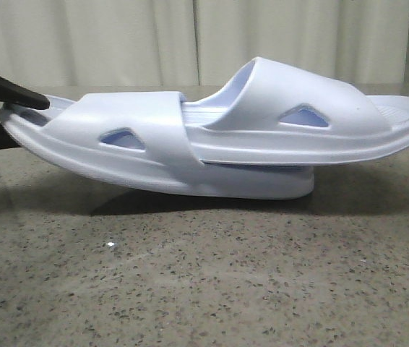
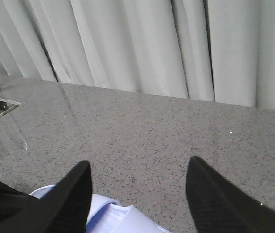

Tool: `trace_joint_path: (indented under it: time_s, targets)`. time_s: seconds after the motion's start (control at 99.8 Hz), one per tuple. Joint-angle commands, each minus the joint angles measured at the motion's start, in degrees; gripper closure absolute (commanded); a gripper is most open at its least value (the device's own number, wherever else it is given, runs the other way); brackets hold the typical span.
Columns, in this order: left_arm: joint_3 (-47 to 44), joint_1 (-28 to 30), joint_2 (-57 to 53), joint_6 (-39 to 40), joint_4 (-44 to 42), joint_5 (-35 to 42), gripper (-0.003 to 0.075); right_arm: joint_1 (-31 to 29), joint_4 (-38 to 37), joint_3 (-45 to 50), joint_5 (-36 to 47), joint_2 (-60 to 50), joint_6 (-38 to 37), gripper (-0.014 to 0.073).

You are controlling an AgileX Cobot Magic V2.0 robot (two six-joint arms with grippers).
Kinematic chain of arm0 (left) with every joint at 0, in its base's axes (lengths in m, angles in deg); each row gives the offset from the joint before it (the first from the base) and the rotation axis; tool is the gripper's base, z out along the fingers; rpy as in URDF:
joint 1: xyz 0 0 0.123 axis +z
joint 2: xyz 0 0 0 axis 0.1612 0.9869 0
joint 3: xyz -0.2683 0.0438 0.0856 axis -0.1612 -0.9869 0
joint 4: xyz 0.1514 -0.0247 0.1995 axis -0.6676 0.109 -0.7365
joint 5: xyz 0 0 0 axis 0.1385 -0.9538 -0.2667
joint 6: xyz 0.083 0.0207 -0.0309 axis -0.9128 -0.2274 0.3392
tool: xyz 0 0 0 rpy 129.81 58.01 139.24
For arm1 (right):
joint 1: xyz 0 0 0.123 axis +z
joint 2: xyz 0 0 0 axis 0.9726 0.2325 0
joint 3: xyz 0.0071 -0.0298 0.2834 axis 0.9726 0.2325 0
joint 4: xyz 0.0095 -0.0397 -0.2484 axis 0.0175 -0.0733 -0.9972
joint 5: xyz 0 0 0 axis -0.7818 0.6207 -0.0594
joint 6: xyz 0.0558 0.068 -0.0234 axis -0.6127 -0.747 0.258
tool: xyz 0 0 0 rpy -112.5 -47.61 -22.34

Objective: Insert blue slippers together front up
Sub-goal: 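Slide the right-held slipper into the left-held slipper, lowering both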

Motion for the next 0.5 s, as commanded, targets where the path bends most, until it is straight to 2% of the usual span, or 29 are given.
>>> trace_joint_path:
  time_s: [0.0, 0.22, 0.491]
  targets:
    - [1.82, -0.50, -0.76, -0.75, 4.98, -2.46, 0.0531, -0.49, 1.01, -1.68, 1.73, -0.36, 0.88, 0.0222]
    - [1.82, -0.50, -0.76, -2.26, 4.98, -1.24, 0.0525, -0.49, 1.01, -1.68, 1.22, -0.36, 0.88, 0.0222]
    - [1.82, -0.50, -0.76, -2.93, 4.98, -1.11, 0.0398, -0.49, 1.01, -1.68, 1.09, -0.36, 0.88, 0.0222]
